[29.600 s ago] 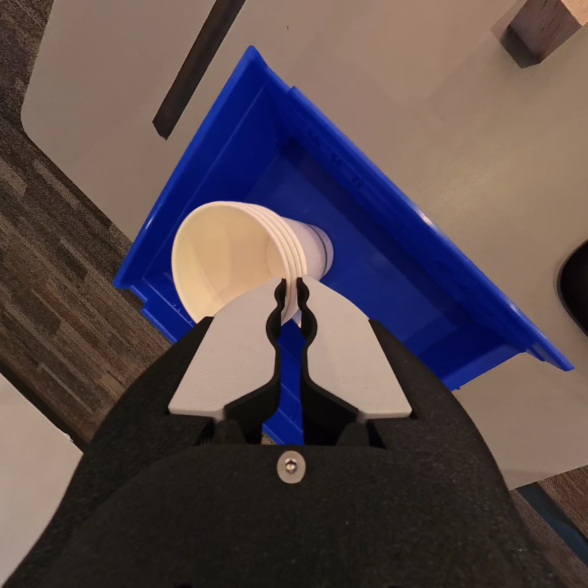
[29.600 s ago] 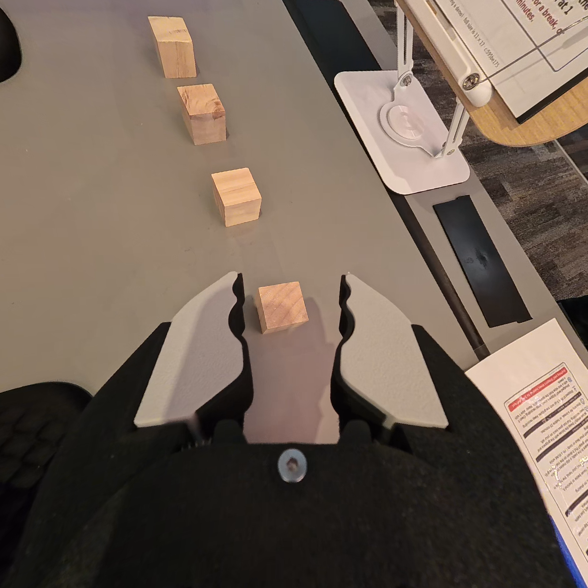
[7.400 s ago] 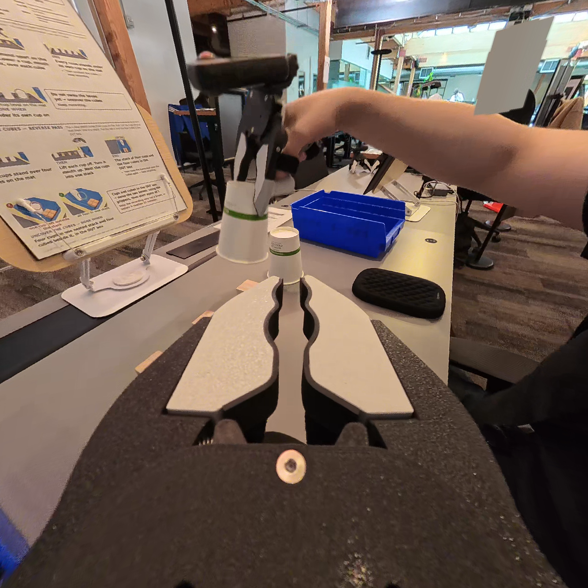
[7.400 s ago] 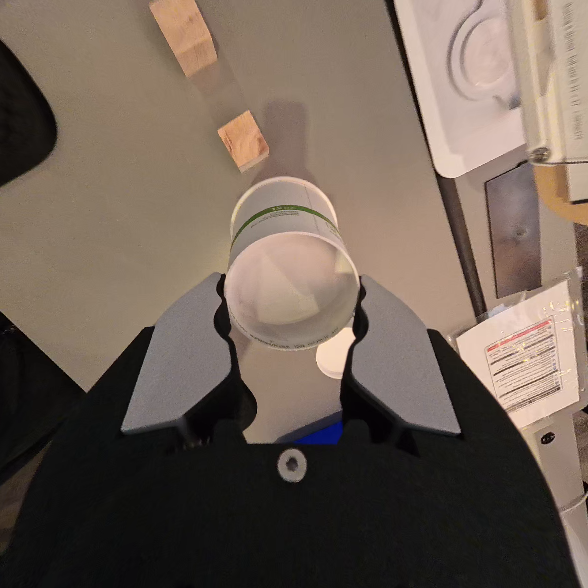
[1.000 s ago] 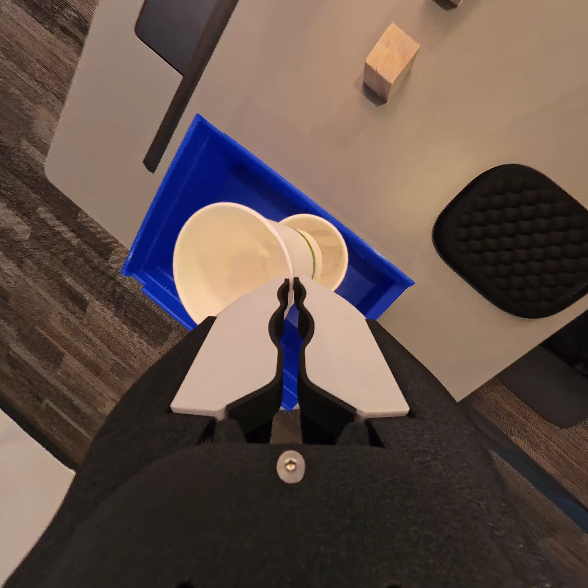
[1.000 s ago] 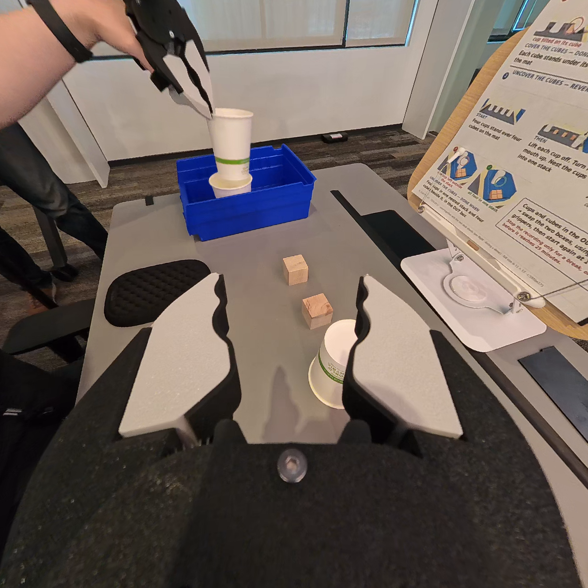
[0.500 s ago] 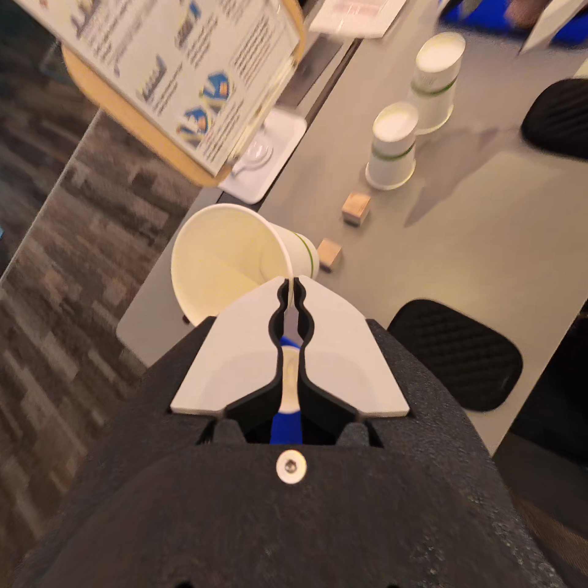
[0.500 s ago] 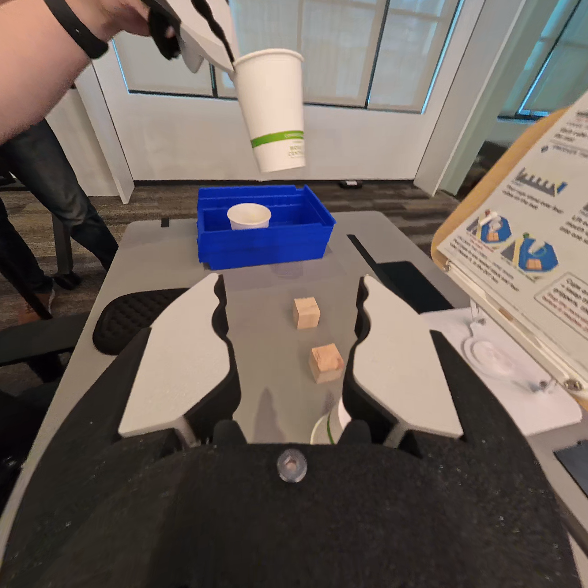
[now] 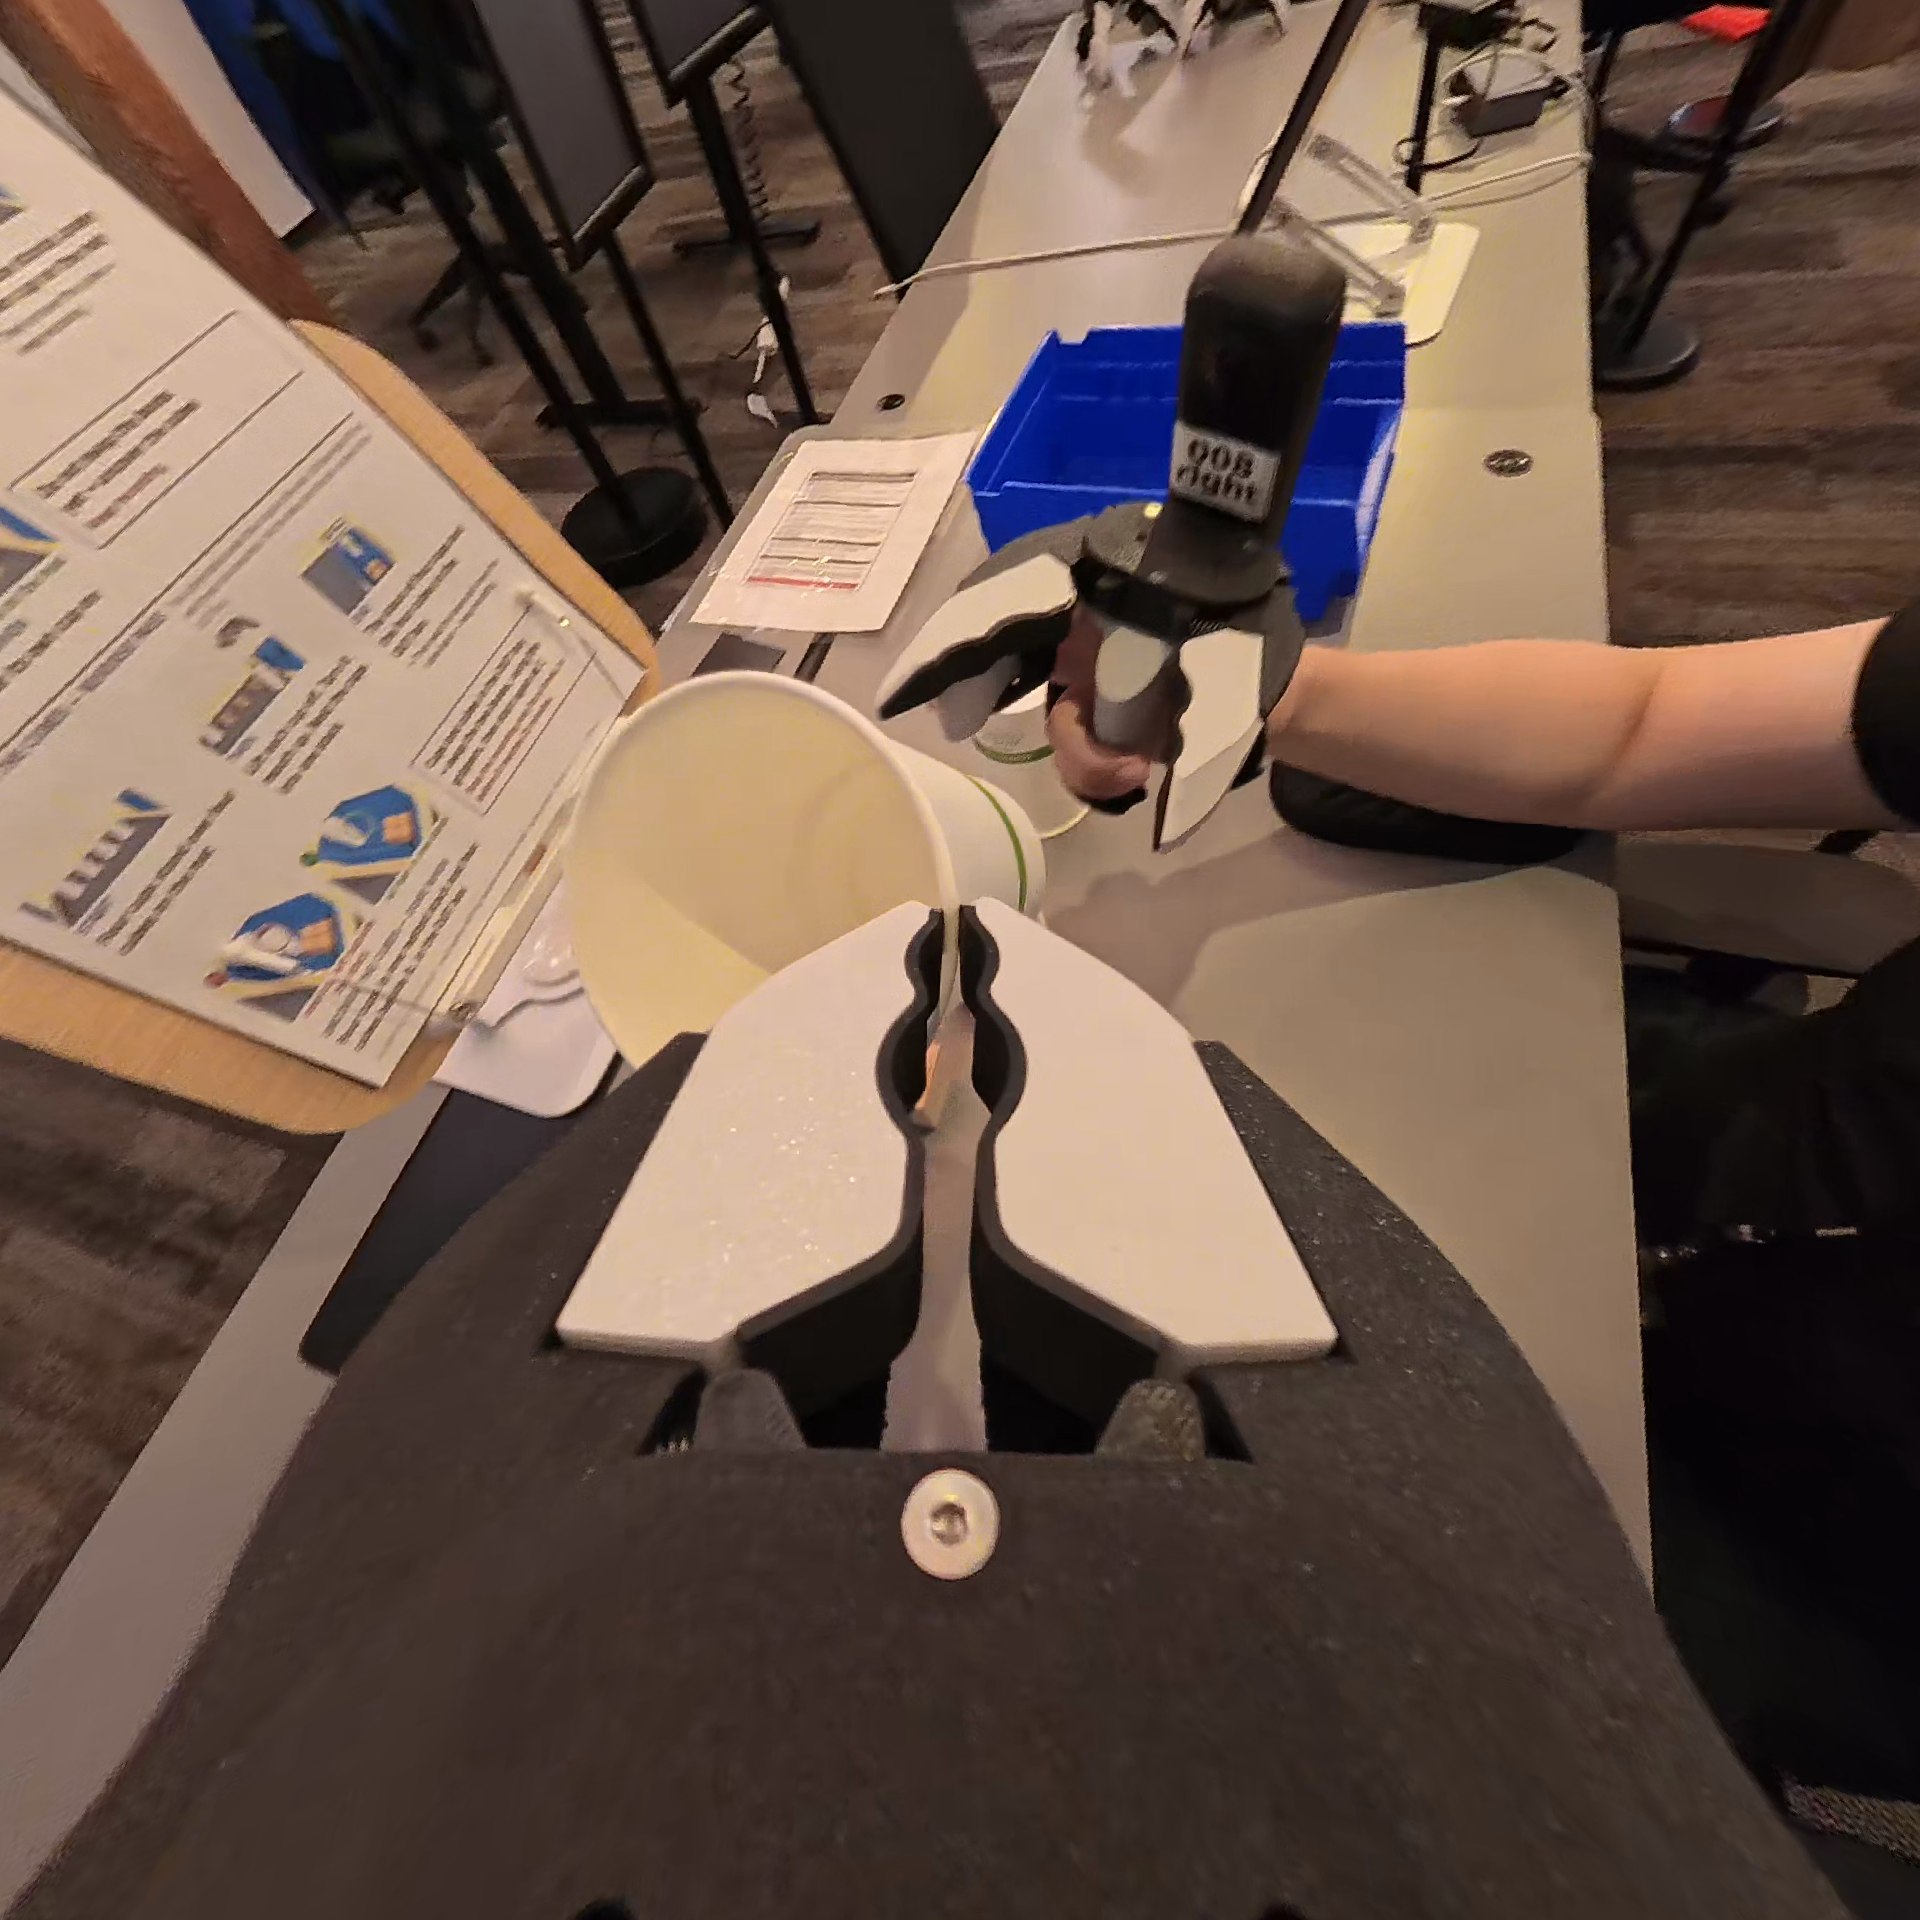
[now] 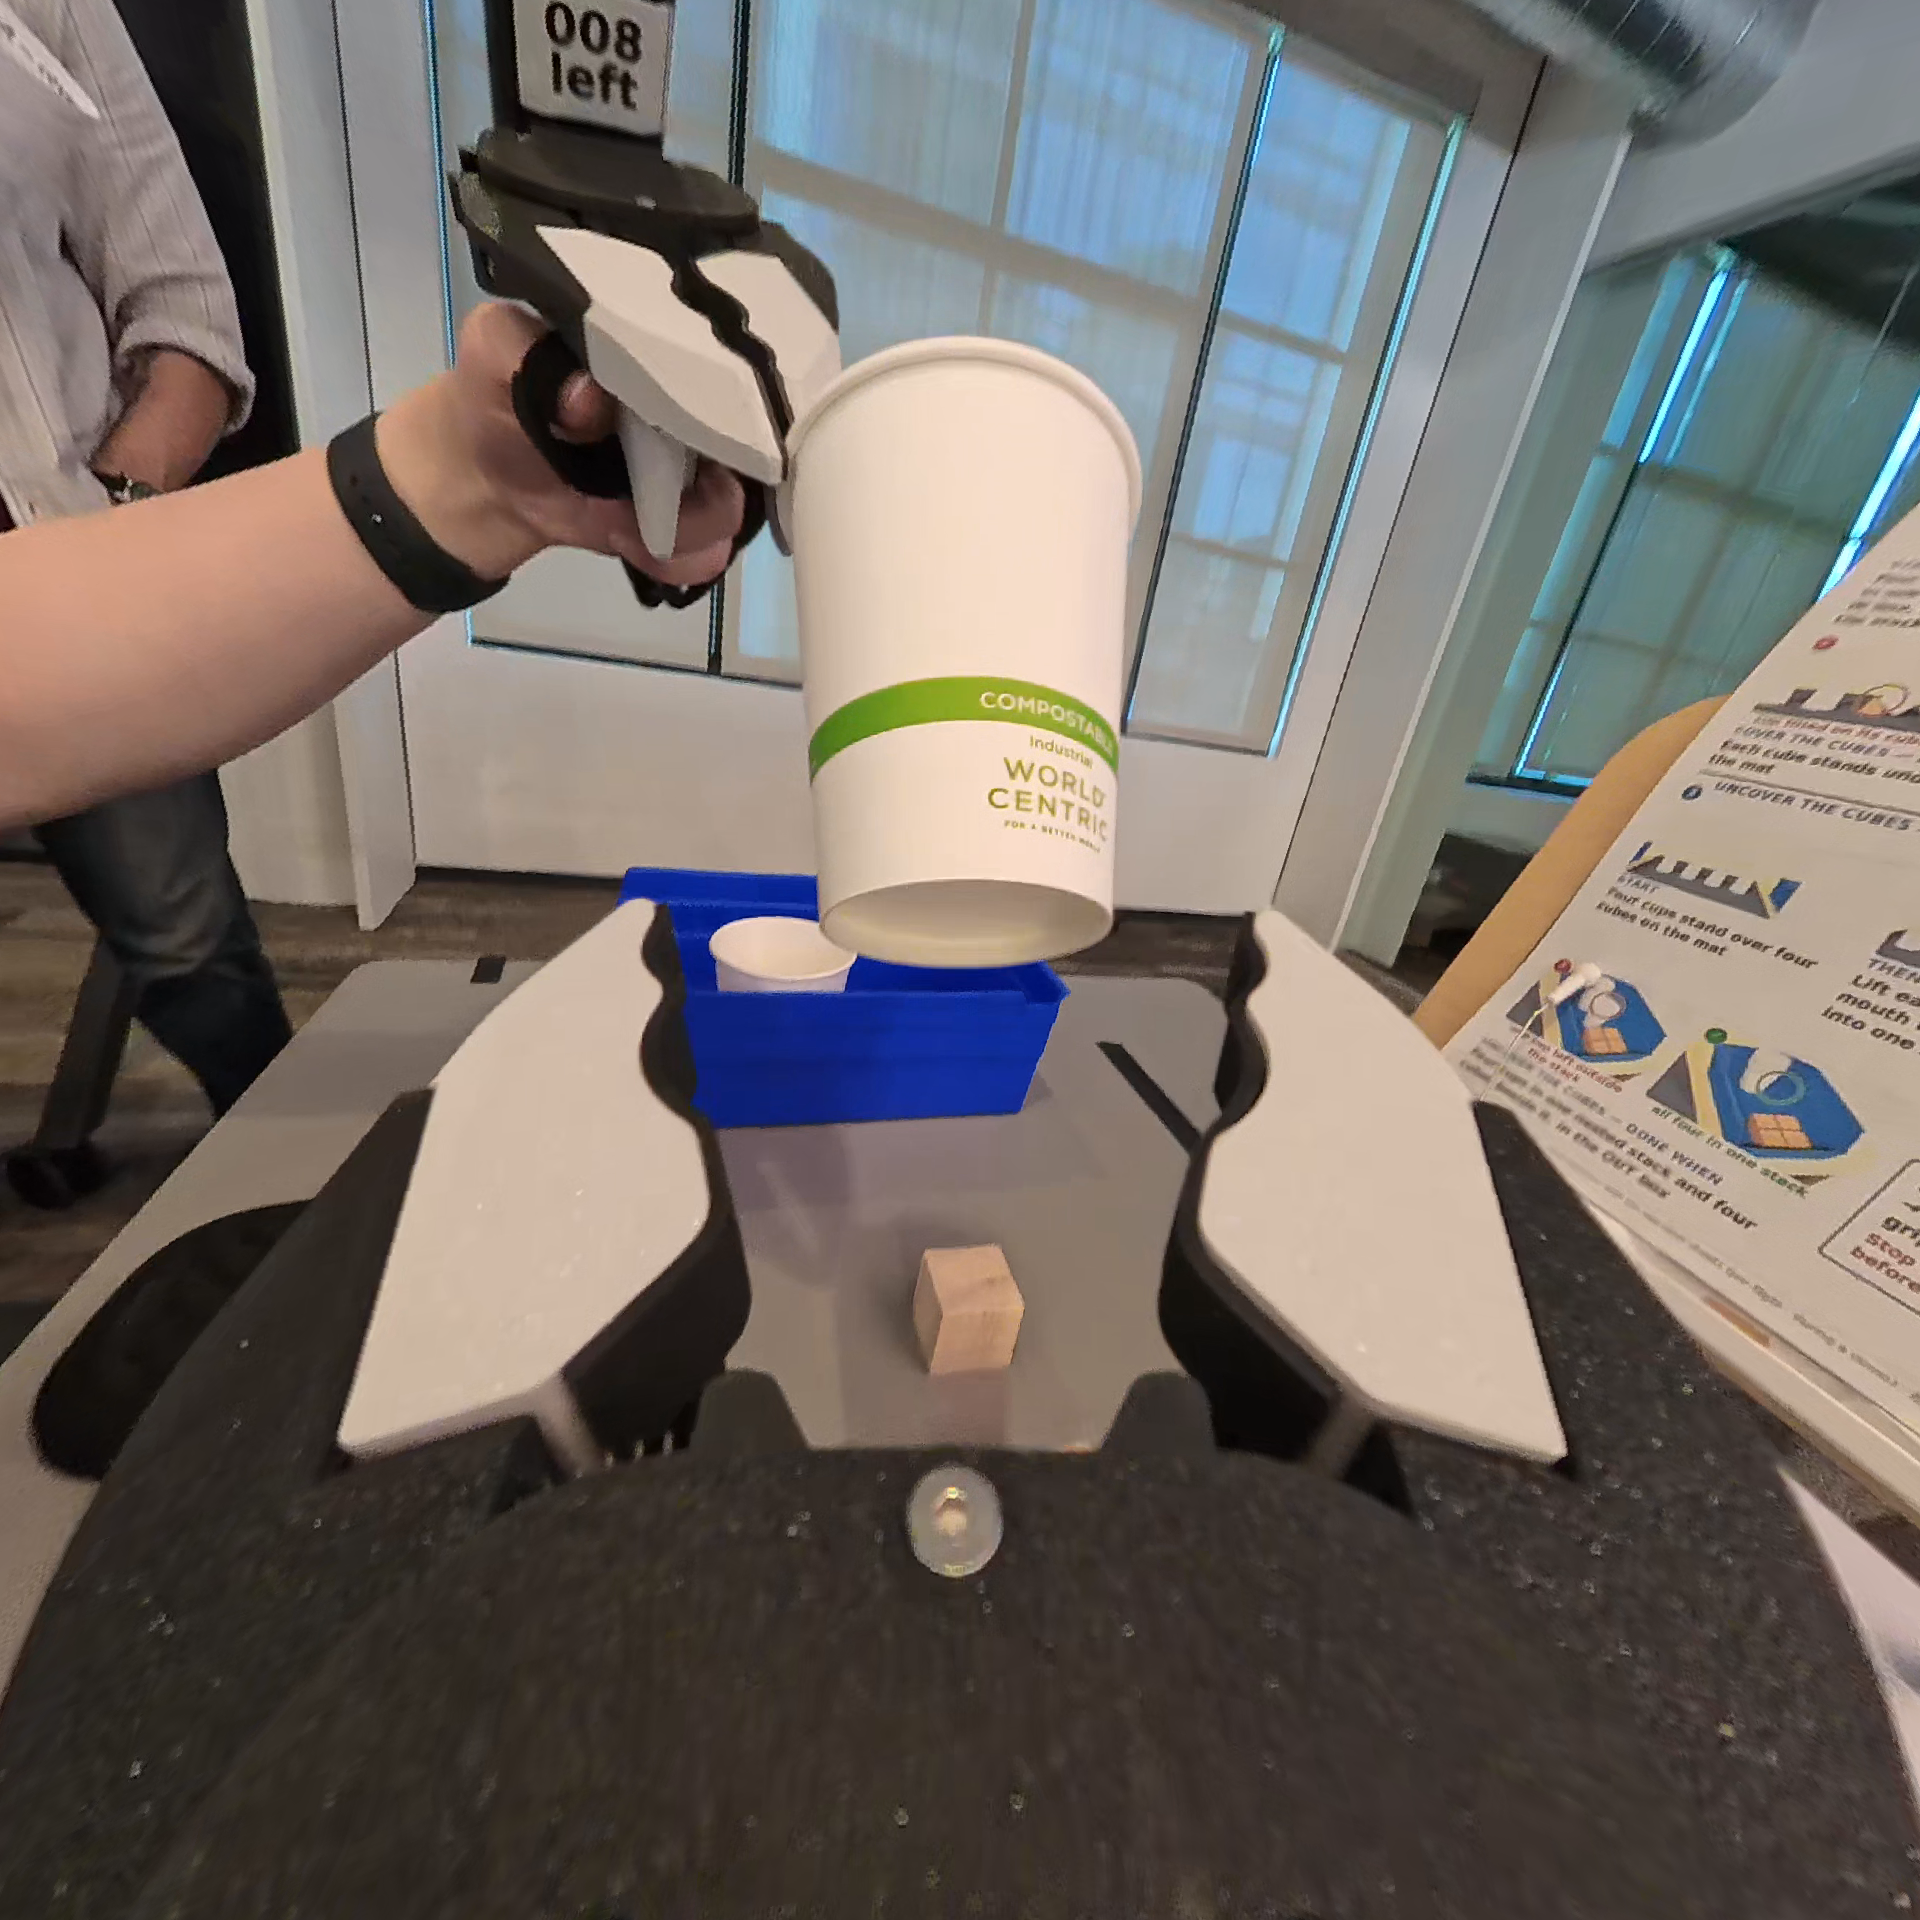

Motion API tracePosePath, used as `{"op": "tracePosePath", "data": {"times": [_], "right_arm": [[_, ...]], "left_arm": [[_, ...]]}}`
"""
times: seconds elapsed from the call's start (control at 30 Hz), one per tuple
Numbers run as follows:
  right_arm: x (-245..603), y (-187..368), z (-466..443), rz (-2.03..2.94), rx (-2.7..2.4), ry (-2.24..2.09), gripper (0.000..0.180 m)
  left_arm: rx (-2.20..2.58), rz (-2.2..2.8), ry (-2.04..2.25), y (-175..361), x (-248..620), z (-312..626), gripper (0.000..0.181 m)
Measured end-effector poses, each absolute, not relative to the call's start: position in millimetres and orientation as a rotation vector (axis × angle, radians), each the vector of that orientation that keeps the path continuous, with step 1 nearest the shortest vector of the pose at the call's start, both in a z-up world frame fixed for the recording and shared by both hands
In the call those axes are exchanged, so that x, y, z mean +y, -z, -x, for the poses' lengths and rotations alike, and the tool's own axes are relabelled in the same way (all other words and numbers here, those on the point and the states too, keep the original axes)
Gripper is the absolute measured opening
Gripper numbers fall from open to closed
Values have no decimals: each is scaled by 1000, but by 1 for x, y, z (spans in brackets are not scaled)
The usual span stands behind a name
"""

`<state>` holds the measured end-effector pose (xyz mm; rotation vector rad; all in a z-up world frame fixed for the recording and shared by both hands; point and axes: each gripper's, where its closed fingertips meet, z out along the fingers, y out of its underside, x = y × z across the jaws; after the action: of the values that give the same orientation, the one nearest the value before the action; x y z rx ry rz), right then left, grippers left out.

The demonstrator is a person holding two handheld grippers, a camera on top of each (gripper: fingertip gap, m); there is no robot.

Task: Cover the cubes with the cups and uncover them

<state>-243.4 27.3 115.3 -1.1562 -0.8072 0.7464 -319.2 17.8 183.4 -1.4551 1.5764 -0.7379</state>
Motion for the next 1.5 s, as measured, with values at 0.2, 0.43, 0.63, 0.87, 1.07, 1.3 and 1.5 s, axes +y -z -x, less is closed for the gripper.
{"op": "tracePosePath", "data": {"times": [0.2,0.43,0.63,0.87,1.07,1.3,1.5], "right_arm": [[29,-118,247,1080,-737,-723,107],[26,-125,249,1050,-671,-733,103],[27,-122,251,1064,-675,-756,85],[24,-119,252,1078,-739,-743,77],[21,-109,252,1157,-904,-684,77],[19,-112,245,1148,-938,-609,76],[15,-123,243,1100,-865,-744,81]], "left_arm": [[1600,1405,802,-184,8,299,2],[1614,1379,861,-182,1,289,2],[1627,1375,870,-179,-2,287,2],[1643,1379,877,-174,-6,291,3],[1721,1472,774,-138,-7,294,8],[1637,1419,907,-136,-14,288,2],[1550,1324,1042,-148,-21,288,2]]}}
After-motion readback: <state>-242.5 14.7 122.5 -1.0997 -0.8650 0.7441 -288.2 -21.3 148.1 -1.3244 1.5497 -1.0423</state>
